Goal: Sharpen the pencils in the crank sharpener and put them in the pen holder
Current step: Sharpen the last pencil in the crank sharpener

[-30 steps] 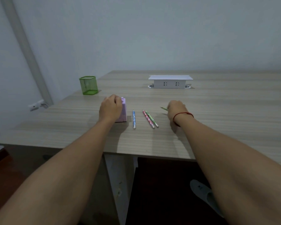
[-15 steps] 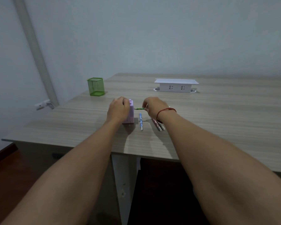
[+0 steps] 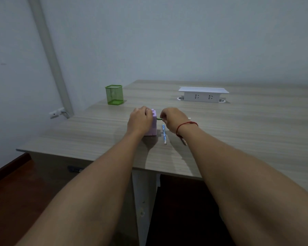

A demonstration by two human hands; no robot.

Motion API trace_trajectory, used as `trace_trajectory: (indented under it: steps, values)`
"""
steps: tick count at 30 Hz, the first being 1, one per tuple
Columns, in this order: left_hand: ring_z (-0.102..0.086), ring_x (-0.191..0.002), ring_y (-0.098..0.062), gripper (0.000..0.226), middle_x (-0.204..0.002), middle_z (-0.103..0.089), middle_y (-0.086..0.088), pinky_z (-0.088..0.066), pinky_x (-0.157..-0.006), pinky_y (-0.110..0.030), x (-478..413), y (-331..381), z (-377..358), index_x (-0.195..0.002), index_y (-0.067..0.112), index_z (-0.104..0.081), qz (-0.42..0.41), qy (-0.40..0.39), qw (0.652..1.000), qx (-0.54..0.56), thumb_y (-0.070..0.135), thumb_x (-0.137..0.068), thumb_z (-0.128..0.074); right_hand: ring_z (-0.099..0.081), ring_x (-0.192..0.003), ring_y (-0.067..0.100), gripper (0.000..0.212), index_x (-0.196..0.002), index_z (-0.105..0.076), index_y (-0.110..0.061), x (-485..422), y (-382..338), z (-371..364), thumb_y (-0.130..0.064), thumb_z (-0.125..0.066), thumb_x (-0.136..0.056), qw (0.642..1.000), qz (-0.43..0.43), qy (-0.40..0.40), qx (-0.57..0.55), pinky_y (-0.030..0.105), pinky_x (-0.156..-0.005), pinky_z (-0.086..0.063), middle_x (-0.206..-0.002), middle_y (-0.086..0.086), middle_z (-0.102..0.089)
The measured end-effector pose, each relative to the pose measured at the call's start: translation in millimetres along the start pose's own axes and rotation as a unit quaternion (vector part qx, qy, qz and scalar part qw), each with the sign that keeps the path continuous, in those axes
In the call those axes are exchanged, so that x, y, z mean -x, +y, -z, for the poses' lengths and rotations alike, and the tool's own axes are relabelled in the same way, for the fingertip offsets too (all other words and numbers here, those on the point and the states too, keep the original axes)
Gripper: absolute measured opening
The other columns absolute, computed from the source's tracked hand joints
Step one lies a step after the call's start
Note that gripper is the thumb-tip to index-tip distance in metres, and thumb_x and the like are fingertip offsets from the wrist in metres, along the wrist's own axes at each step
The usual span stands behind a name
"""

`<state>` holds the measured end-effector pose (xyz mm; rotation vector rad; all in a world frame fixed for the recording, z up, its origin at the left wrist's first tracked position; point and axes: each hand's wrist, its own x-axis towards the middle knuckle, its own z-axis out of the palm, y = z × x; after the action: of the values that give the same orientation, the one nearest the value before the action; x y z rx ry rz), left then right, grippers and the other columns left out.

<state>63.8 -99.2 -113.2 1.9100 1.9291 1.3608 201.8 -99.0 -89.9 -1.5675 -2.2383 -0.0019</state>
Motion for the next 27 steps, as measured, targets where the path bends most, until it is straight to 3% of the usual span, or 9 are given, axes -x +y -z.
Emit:
trace_trajectory:
  steps: [5,14,20,27]
  values:
    - [-0.053,-0.105,-0.030,0.032,-0.111,-0.064,-0.016,-0.041,-0.085,-0.036,1,0,2,-0.104,0.008,-0.065,-0.008,-0.006,1.000,0.009,0.019,-0.095,-0.036,-0.057,-0.114,0.027,0.028,-0.120,-0.059,-0.016,6,14,9,-0.028,-0.048,-0.098,0.999,0.007,-0.015,0.036,0.040,-0.096,-0.048,-0.125,0.007,-0.060]
    - [-0.053,-0.105,-0.031,0.033,-0.111,-0.065,-0.016,-0.043,-0.087,-0.037,-1,0,1,-0.102,0.010,-0.065,-0.010,-0.009,1.000,-0.004,0.020,-0.095,-0.035,-0.060,-0.103,0.029,0.024,-0.109,-0.064,-0.011,6,19,7,-0.004,-0.044,-0.097,0.990,0.049,0.008,0.128,0.036,-0.083,-0.047,-0.113,0.011,-0.063]
    - [-0.051,-0.107,-0.031,0.035,-0.114,-0.064,-0.019,-0.040,-0.089,-0.037,-2,3,2,-0.108,0.004,-0.063,-0.014,-0.022,0.999,-0.025,0.018,-0.097,-0.033,-0.061,-0.099,0.030,0.023,-0.105,-0.063,-0.010,3,18,2,0.000,-0.044,-0.096,0.984,0.075,0.029,0.161,0.036,-0.080,-0.046,-0.111,0.011,-0.062]
    - [-0.050,-0.107,-0.032,0.035,-0.113,-0.062,-0.021,-0.038,-0.089,-0.037,-1,5,3,-0.109,0.002,-0.061,-0.018,-0.027,0.999,-0.042,0.018,-0.098,-0.031,-0.062,-0.103,0.030,0.023,-0.106,-0.065,-0.009,1,-1,-1,0.001,-0.047,-0.095,0.982,0.091,0.033,0.161,0.038,-0.087,-0.048,-0.112,0.011,-0.064]
